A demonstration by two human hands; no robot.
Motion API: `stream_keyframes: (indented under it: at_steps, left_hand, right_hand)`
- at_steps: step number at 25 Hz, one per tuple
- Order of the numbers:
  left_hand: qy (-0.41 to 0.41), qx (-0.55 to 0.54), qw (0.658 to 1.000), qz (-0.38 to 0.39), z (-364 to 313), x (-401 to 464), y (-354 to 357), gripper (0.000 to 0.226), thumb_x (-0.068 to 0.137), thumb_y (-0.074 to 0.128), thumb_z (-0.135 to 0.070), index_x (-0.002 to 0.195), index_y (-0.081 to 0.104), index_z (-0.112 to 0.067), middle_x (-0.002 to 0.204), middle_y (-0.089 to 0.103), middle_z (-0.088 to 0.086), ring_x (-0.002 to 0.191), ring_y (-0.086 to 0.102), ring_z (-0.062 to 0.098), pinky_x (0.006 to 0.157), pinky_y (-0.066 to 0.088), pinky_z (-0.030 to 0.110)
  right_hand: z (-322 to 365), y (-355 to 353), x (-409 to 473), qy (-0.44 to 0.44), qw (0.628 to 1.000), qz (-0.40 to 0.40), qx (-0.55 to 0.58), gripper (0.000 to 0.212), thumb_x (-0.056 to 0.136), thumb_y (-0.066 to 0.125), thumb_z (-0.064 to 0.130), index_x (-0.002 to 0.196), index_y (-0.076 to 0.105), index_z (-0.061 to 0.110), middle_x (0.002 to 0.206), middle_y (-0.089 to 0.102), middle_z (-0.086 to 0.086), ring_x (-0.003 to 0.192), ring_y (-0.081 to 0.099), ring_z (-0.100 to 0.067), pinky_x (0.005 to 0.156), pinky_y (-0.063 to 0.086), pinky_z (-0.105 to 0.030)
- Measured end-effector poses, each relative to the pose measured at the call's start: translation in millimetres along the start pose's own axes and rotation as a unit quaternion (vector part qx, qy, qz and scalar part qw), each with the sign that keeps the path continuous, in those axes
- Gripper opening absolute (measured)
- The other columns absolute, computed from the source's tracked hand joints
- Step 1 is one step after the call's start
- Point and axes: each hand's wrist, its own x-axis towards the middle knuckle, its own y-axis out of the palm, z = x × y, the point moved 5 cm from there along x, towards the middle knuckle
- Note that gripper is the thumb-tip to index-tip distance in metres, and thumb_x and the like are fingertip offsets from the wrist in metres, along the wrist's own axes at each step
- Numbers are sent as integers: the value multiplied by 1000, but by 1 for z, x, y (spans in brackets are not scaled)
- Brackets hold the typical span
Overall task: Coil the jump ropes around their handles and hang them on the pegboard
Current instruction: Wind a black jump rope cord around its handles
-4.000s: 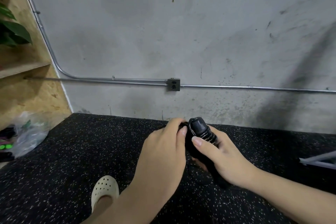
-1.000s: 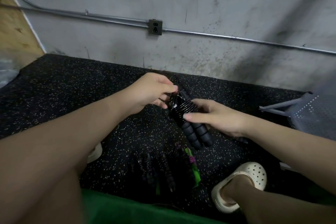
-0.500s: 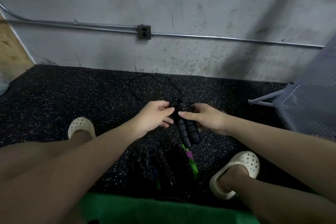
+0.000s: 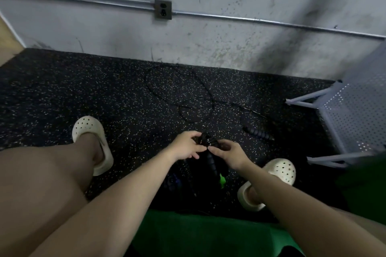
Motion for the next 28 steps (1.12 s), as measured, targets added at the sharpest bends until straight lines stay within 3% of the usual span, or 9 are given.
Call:
stream_keyframes:
  at_steps: [2, 5, 8, 14, 18, 21, 23, 25, 28]
  left_hand:
    - [10, 32, 999, -4, 24, 6, 7, 65, 87, 82, -20, 145, 53, -19, 90, 69, -1, 66, 68, 11, 60, 50, 21]
    - [11, 47, 999, -12, 57, 13, 3, 61, 80, 88, -22, 135, 62, -20, 89, 70, -5, 75, 67, 9, 80, 57, 29]
    - [-2, 31, 999, -7, 84, 12, 0, 56, 79, 89, -21, 129, 65, -24, 92, 73, -5, 85, 71, 11, 90, 59, 36]
    - [-19, 32, 999, -31, 96, 22, -8, 58, 78, 89, -37, 130, 63, -34, 106, 64, -8, 98, 64, 6, 80, 49, 22]
    - [-11, 47, 998, -29, 97, 23, -7, 47, 76, 90, -35, 117, 67, -34, 102, 65, -9, 88, 63, 5, 71, 45, 16]
    - [-10, 124, 991, -45, 88, 23, -11, 48, 77, 86, -42, 119, 65, -34, 104, 63, -15, 88, 61, 3, 74, 47, 19]
    - [14, 161, 977, -137, 63, 27, -19, 35, 83, 78, -45, 114, 63, -37, 104, 61, -20, 94, 59, 1, 81, 50, 24]
    - [49, 152, 970, -184, 29, 45, -16, 28, 87, 73, -43, 112, 62, -35, 104, 59, -20, 97, 58, 3, 86, 51, 29]
    - [81, 167, 976, -114, -16, 97, 22, 26, 91, 69, -42, 114, 61, -31, 108, 55, -20, 102, 58, 6, 90, 50, 29]
  right_hand:
    - [-22, 14, -1, -6, 1000, 0, -3, 45, 80, 86, 33, 117, 72, 10, 102, 77, -5, 95, 74, -24, 89, 60, -40]
    - [-37, 37, -1, -22, 998, 0, -51, 51, 80, 87, 35, 124, 70, 15, 91, 73, 9, 80, 67, -5, 86, 56, -31]
    - [-46, 55, 4, -35, 993, 20, -114, 67, 78, 86, 44, 133, 65, 12, 118, 73, 2, 106, 66, -6, 97, 50, -22]
    - [-49, 60, 19, -56, 991, 17, -119, 65, 83, 80, 45, 137, 63, 12, 128, 67, 2, 118, 61, -5, 106, 46, -23]
    - [-58, 58, 27, -65, 983, 25, -170, 73, 80, 76, 62, 138, 63, 20, 134, 62, -2, 126, 55, -14, 110, 45, -35]
    - [-60, 56, 23, -77, 983, 23, -163, 84, 72, 68, 79, 136, 61, 25, 127, 65, 2, 119, 59, -13, 102, 48, -29]
    - [-47, 45, 28, -84, 987, 1, -135, 88, 67, 61, 89, 130, 60, 27, 117, 67, 8, 107, 63, -7, 95, 51, -26]
    - [-31, 13, 46, -84, 989, -44, -112, 69, 77, 65, 78, 121, 61, 25, 96, 69, 8, 86, 66, -7, 79, 54, -24]
    - [-23, -58, 80, -67, 985, -106, -121, 42, 92, 69, 52, 118, 63, 20, 90, 64, 9, 79, 63, -9, 68, 48, -21]
